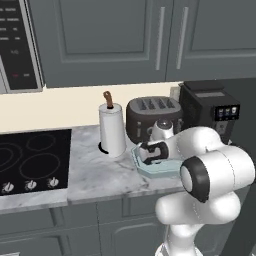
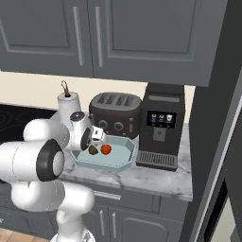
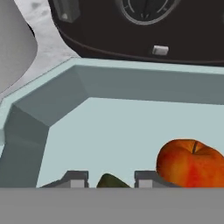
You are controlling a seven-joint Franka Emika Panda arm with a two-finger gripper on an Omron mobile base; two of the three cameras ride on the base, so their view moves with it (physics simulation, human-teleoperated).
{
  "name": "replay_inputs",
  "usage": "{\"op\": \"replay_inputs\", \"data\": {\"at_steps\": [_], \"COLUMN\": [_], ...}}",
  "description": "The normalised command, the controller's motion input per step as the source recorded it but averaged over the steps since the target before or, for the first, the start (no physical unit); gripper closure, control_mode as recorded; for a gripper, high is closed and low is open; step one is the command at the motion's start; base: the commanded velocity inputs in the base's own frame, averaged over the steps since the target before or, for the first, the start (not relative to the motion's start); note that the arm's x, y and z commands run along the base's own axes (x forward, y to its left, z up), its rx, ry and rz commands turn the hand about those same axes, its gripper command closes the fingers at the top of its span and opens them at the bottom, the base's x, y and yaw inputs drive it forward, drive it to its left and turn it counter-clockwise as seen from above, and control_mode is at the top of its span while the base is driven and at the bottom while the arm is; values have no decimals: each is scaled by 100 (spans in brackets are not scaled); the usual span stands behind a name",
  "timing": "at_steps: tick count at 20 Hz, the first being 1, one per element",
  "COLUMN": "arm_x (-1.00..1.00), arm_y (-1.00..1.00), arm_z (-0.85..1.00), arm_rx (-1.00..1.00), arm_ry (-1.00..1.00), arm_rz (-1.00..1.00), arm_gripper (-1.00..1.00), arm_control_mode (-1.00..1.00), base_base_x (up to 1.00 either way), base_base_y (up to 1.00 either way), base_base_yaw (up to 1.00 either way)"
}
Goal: Pick the apple and kiwi from the fridge and place them inside the tupperware on the counter.
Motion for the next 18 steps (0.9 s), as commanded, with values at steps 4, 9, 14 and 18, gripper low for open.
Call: {"op": "replay_inputs", "data": {"at_steps": [4,9,14,18], "arm_x": [11,-21,-92,-85], "arm_y": [4,3,14,41], "arm_z": [5,31,45,67], "arm_rx": [0,0,0,-2], "arm_ry": [0,0,-4,-10], "arm_rz": [0,0,1,3], "arm_gripper": [-100,-100,-100,-100], "arm_control_mode": [-100,-100,-100,-100], "base_base_x": [0,0,0,0], "base_base_y": [0,0,0,0], "base_base_yaw": [0,0,0,0]}}
